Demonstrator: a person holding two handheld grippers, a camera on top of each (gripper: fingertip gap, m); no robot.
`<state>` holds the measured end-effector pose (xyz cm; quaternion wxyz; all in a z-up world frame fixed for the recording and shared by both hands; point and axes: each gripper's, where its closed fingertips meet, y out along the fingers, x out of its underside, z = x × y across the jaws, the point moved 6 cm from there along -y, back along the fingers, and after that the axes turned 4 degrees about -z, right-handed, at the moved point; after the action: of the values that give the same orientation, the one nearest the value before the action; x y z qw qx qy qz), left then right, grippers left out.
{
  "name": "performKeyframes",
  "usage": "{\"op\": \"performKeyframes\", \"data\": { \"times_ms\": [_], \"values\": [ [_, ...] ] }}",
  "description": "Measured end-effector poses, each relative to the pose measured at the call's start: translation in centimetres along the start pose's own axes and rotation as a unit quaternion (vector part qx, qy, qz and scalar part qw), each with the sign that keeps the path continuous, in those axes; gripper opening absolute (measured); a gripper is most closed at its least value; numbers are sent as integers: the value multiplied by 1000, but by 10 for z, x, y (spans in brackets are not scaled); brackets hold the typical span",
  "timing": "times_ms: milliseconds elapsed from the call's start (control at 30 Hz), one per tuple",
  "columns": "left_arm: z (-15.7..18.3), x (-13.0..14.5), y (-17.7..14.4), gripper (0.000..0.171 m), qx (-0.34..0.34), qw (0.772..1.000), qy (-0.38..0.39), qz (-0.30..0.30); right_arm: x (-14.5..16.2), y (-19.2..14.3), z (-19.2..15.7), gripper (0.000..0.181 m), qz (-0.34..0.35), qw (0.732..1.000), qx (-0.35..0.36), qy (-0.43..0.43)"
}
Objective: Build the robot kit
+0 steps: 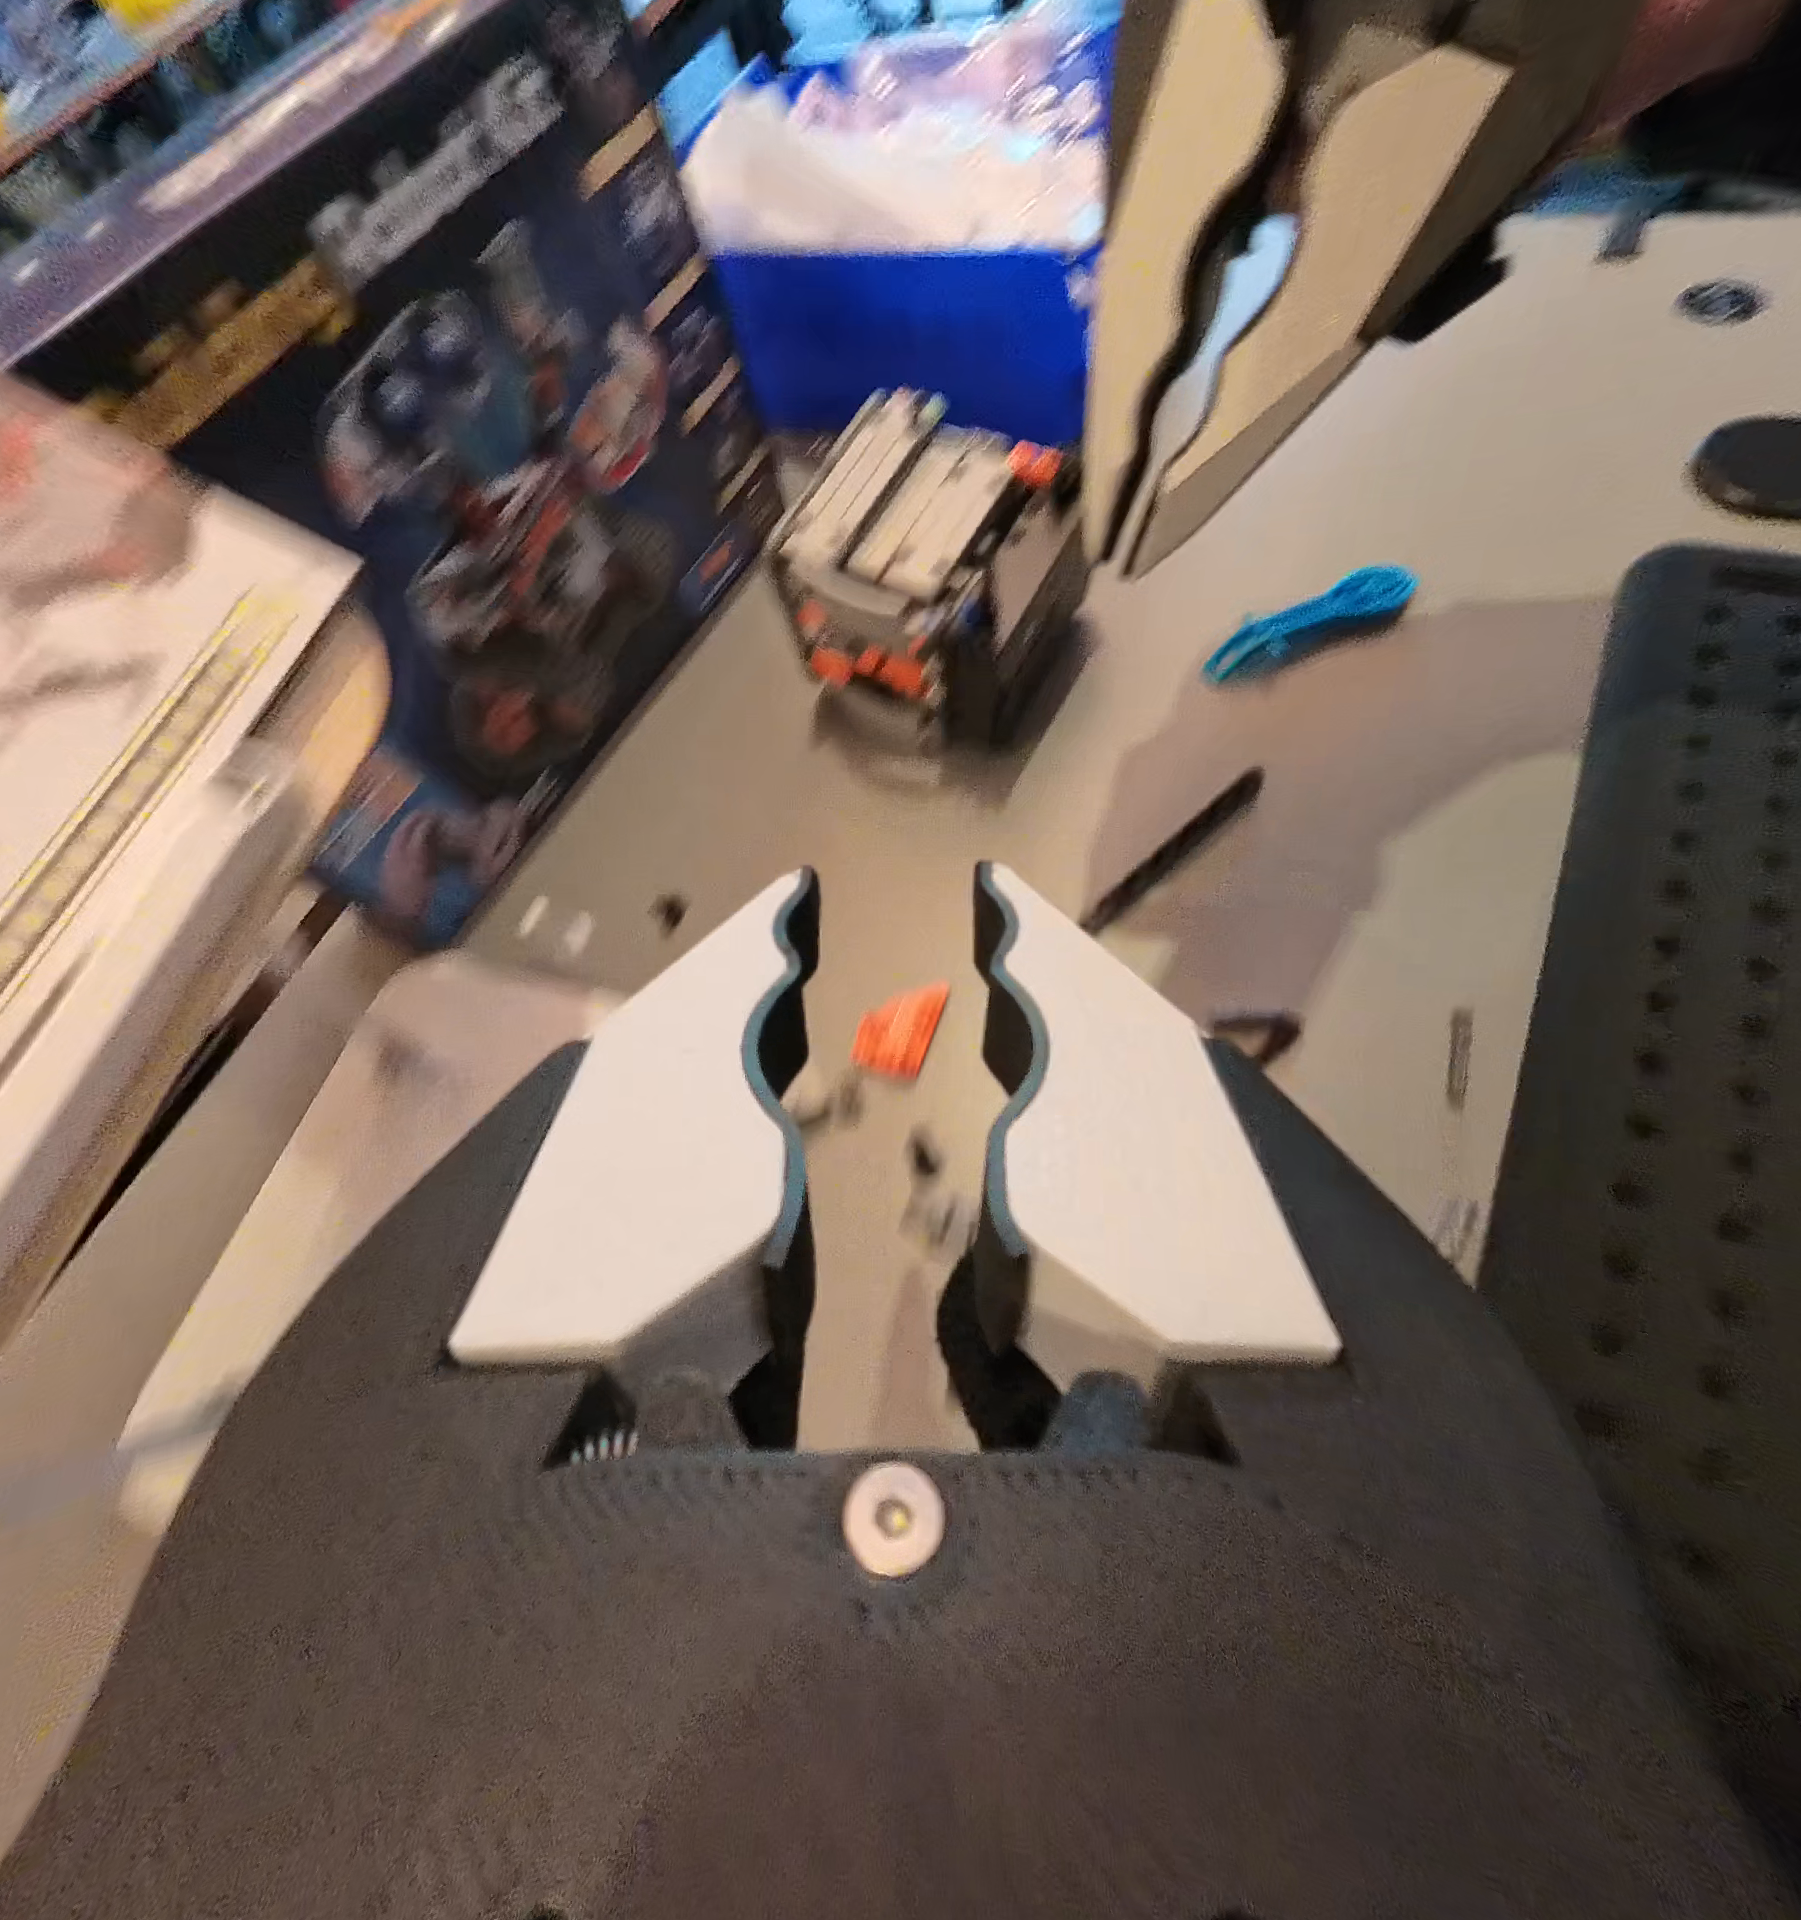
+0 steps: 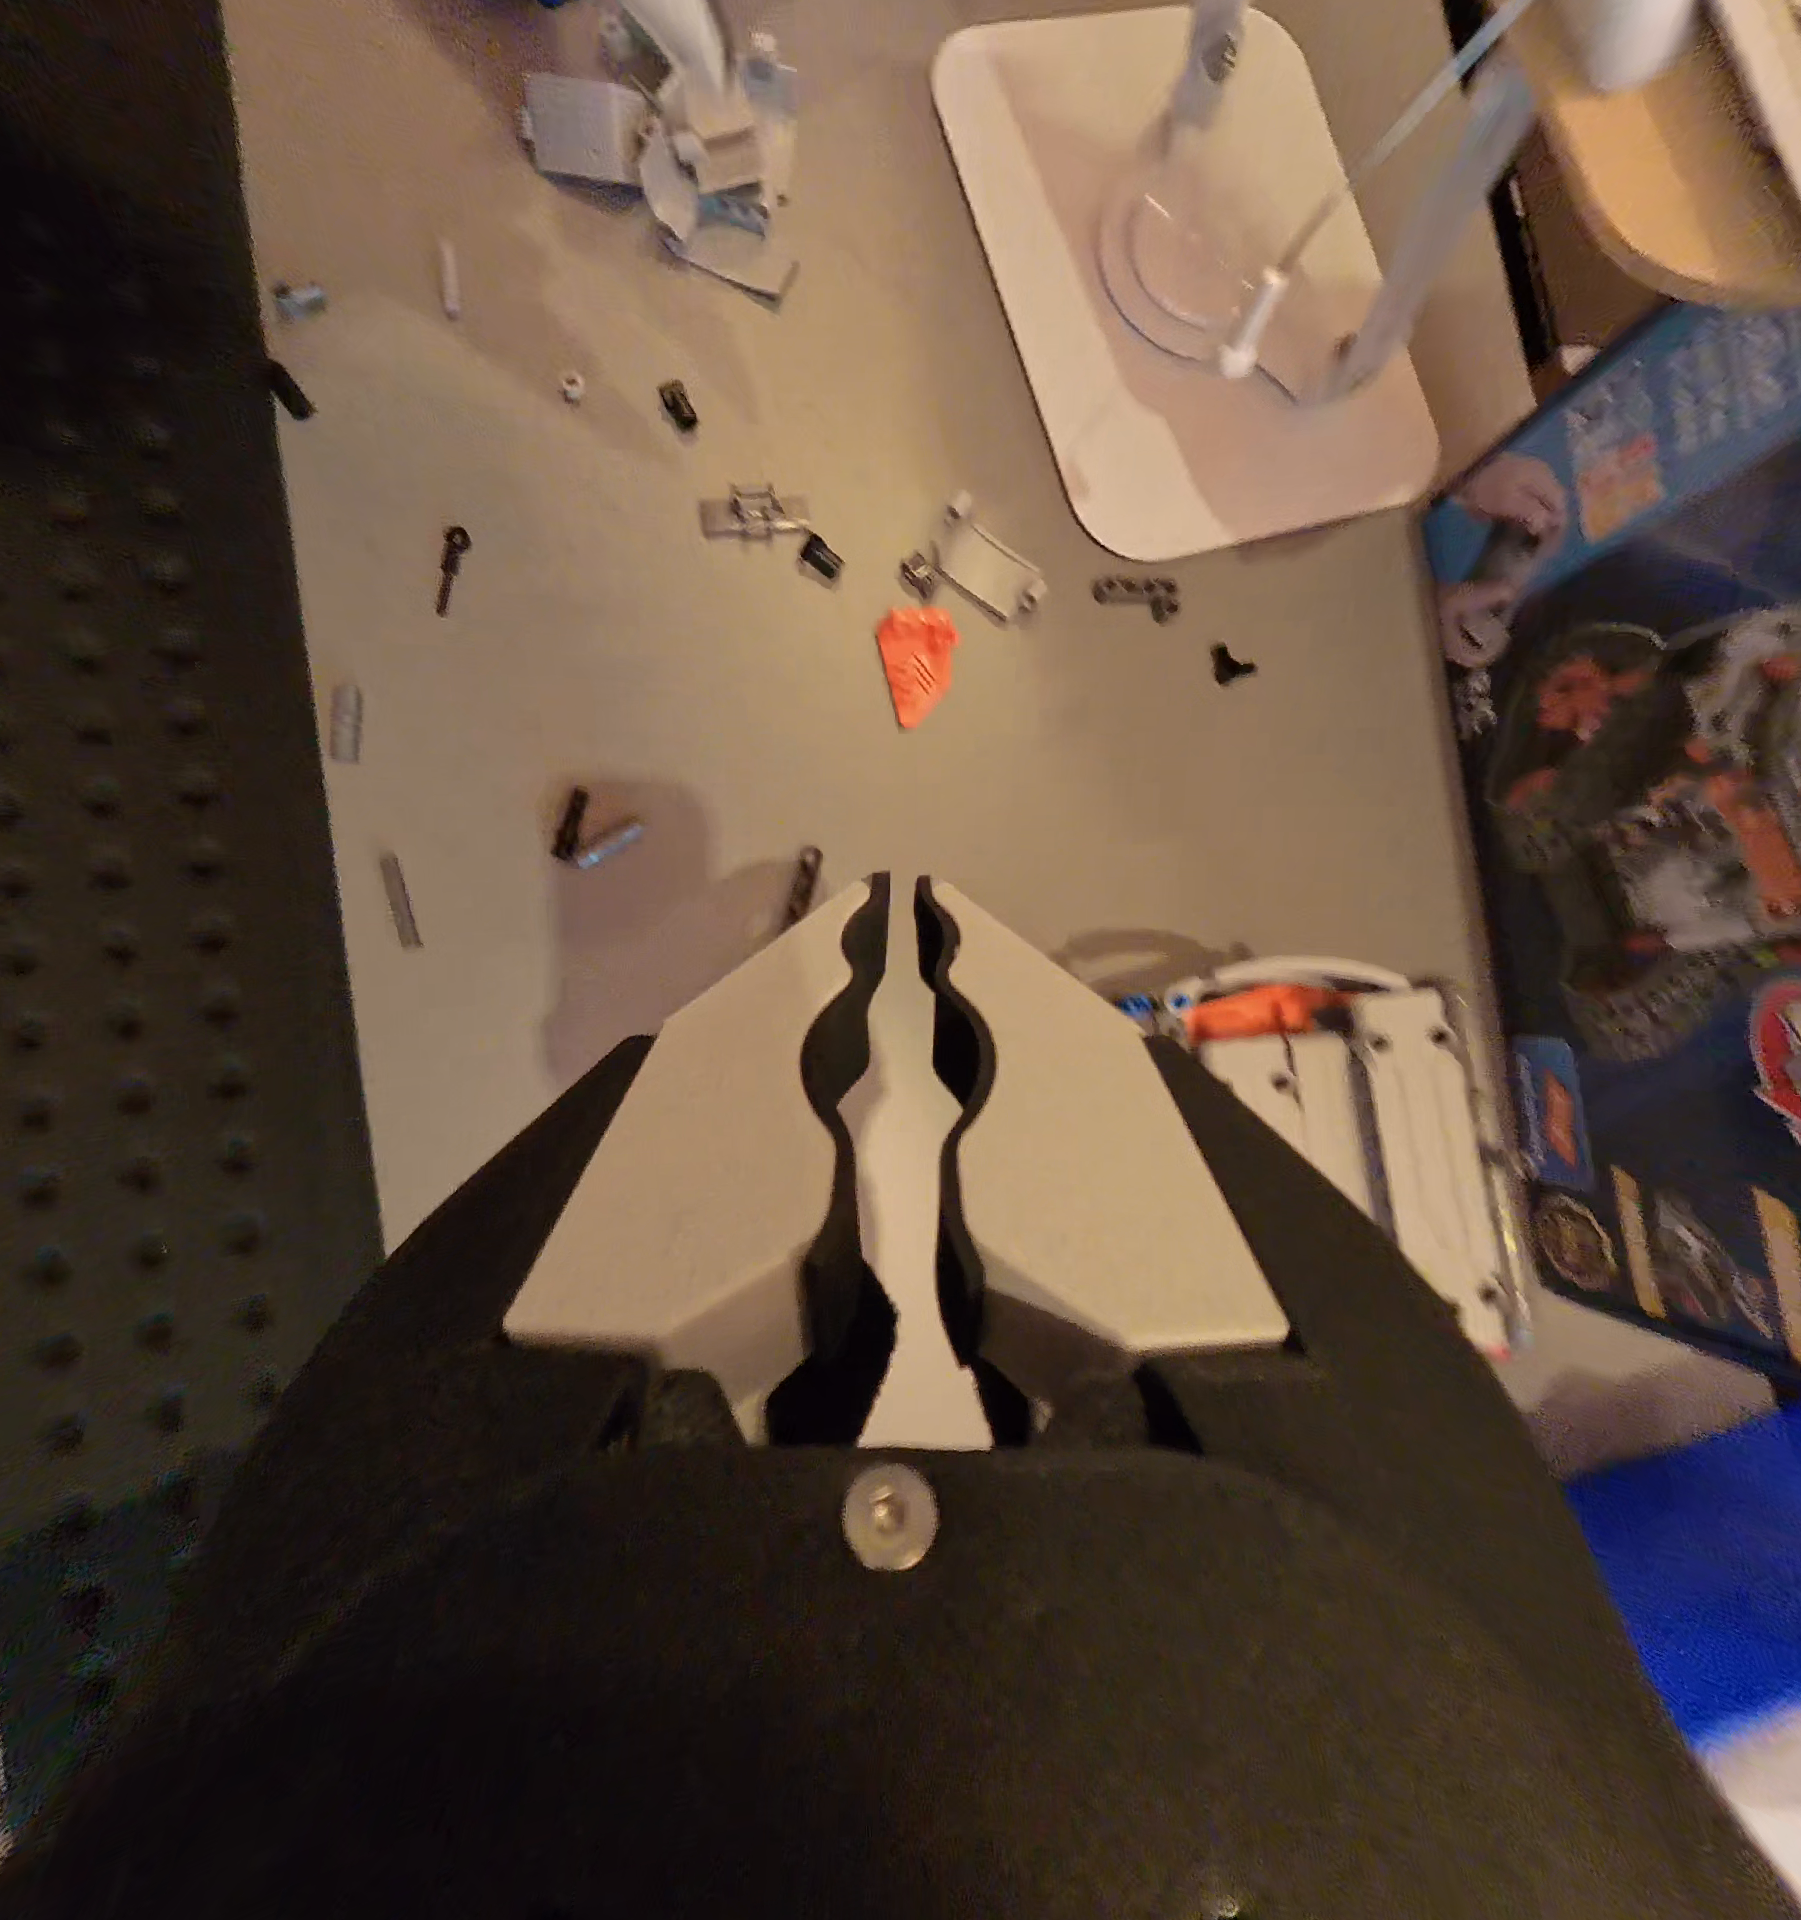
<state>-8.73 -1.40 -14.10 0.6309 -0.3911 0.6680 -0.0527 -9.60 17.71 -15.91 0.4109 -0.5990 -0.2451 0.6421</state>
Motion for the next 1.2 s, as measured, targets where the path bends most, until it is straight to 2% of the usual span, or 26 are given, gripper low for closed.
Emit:
{"op": "performKeyframes", "data": {
  "times_ms": [100,200,267,333,433,533,600,800,1000,1200],
  "values": [
    [-33,49,-71,23,-69,994,-42,-74,-18,21,-15,3,23,999,-34,-1],
    [-67,104,-139,17,-125,976,-80,-161,-34,40,-30,3,44,997,-69,-7],
    [-83,138,-171,14,-132,962,-113,-209,-45,51,-38,2,59,994,-91,-5],
    [-92,164,-184,8,-118,958,-144,-219,-53,62,-46,3,66,992,-107,0],
    [-93,198,-178,5,-97,947,-148,-268,-62,75,-56,3,74,989,-126,8],
    [-84,220,-157,3,-44,940,-153,-303,-62,85,-61,3,72,988,-134,22],
    [-77,225,-141,2,-8,942,-151,-301,-62,88,-65,3,76,987,-141,31],
    [-72,245,-110,13,25,932,-153,-328,-57,92,-69,2,76,985,-145,51],
    [-70,264,-108,21,20,919,-152,-363,-52,92,-68,2,82,984,-149,59],
    [-69,264,-109,23,24,918,-142,-368,-51,94,-64,2,85,983,-154,60]
  ]
}}
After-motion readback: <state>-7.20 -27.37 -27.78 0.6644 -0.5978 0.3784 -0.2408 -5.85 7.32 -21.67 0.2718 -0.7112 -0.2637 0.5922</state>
